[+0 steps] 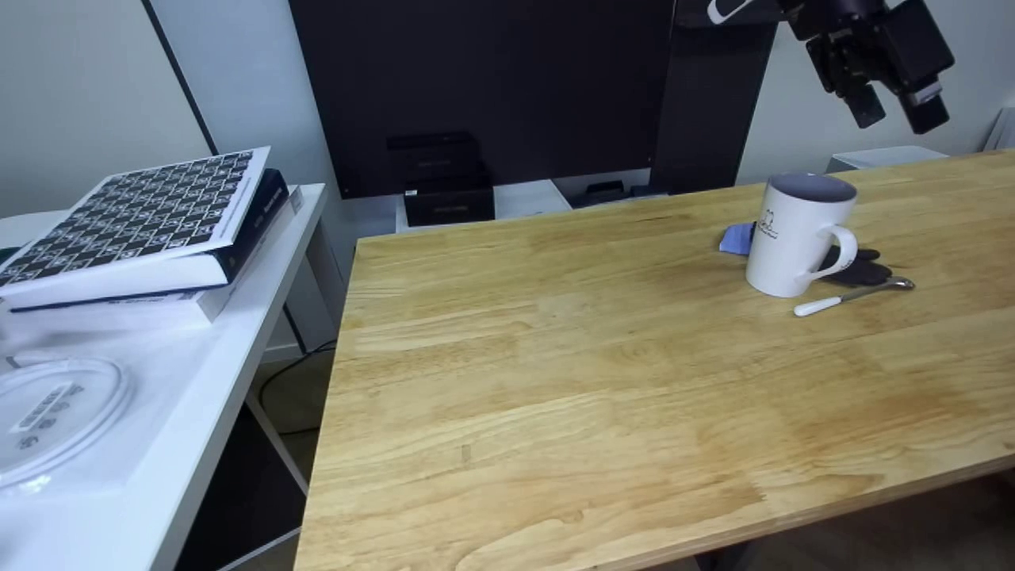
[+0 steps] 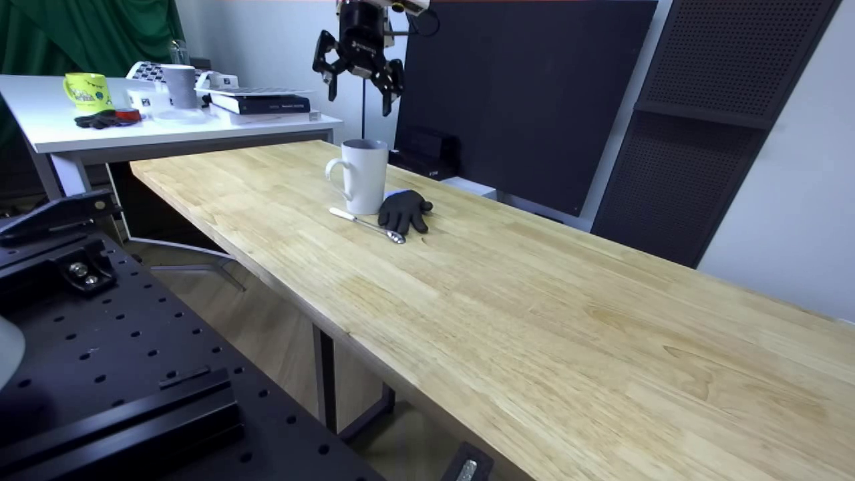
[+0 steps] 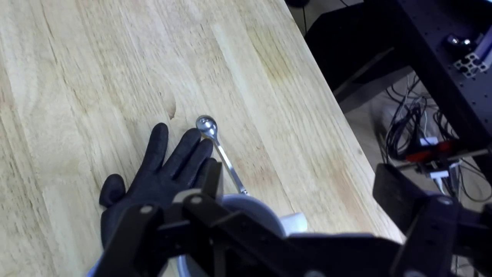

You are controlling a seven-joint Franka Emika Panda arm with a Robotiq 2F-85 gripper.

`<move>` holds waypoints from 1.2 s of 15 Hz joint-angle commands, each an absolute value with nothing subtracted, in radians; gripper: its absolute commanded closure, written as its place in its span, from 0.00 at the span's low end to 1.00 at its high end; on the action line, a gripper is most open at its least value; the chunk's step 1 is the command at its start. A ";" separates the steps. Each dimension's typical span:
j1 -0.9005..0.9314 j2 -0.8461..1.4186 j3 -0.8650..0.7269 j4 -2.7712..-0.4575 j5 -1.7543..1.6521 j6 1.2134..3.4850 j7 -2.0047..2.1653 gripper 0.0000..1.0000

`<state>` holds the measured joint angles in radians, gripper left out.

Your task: Take the spoon out of the white mug

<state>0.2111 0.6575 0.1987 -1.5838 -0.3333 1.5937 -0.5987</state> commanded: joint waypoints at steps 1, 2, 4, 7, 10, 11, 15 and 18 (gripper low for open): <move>0.181 0.640 0.199 -1.559 -0.238 1.617 -0.490 0.00; 0.173 0.633 0.200 -1.565 -0.212 1.638 -0.465 0.00; 0.161 0.616 0.200 -1.589 -0.166 1.706 -0.418 0.00; 0.154 0.603 0.190 -1.615 -0.118 1.821 -0.340 0.00; 0.160 0.586 0.173 -1.653 -0.100 1.949 -0.249 0.00; 0.164 0.579 0.166 -1.668 -0.098 1.994 -0.217 0.00; 0.176 0.533 0.137 -1.756 -0.109 2.174 -0.079 0.00; 0.193 0.494 0.106 -1.829 -0.123 2.310 0.033 0.00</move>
